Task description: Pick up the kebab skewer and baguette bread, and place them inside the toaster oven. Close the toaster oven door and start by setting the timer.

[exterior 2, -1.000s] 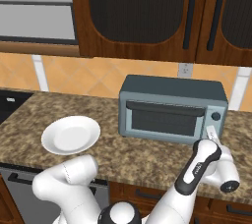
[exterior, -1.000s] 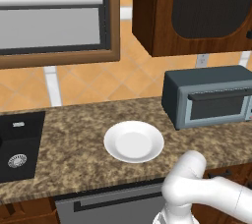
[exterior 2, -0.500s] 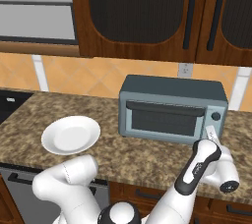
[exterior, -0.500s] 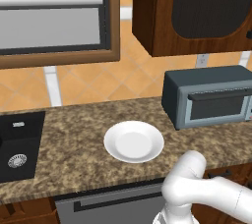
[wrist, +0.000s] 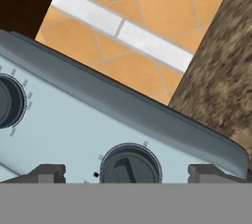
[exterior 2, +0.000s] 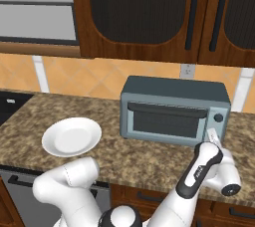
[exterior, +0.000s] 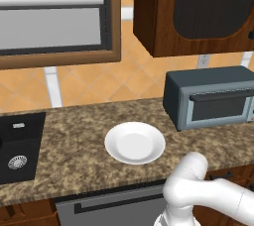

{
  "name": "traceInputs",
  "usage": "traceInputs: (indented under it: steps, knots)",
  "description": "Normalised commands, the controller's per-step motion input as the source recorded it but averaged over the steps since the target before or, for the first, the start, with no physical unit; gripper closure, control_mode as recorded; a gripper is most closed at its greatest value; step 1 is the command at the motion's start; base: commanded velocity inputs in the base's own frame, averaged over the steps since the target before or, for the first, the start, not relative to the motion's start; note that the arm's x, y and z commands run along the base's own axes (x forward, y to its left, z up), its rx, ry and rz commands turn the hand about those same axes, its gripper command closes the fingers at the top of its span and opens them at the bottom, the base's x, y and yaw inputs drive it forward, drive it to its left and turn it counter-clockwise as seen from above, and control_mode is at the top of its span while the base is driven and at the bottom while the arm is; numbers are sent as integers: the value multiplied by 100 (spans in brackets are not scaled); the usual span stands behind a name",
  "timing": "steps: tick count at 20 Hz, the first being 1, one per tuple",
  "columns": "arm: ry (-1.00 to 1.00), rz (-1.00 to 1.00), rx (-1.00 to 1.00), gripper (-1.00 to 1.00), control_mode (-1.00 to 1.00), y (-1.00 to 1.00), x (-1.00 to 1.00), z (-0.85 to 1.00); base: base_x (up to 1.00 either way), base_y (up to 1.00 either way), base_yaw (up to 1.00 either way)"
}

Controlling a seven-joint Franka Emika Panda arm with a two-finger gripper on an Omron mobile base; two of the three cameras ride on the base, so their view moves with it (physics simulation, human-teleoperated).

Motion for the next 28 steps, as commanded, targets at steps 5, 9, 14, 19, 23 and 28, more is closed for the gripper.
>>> traceInputs:
  steps: [5, 9, 14, 19, 23, 28]
  knots:
    - [0, 0, 0, -100, -100, 4, 32, -2, 0, 0, 0]
    - [0, 0, 0, -100, -100, 0, 46, 0, 0, 0, 0]
    - [0, 0, 0, -100, -100, 0, 46, 3, 0, 0, 0]
    - [-6, 2, 0, -100, -100, 6, 41, 42, 0, 0, 0]
    - [-6, 4, 0, -100, -100, 0, 34, 48, 0, 0, 0]
    - [-8, 4, 0, -100, -100, 4, 37, 49, 0, 0, 0]
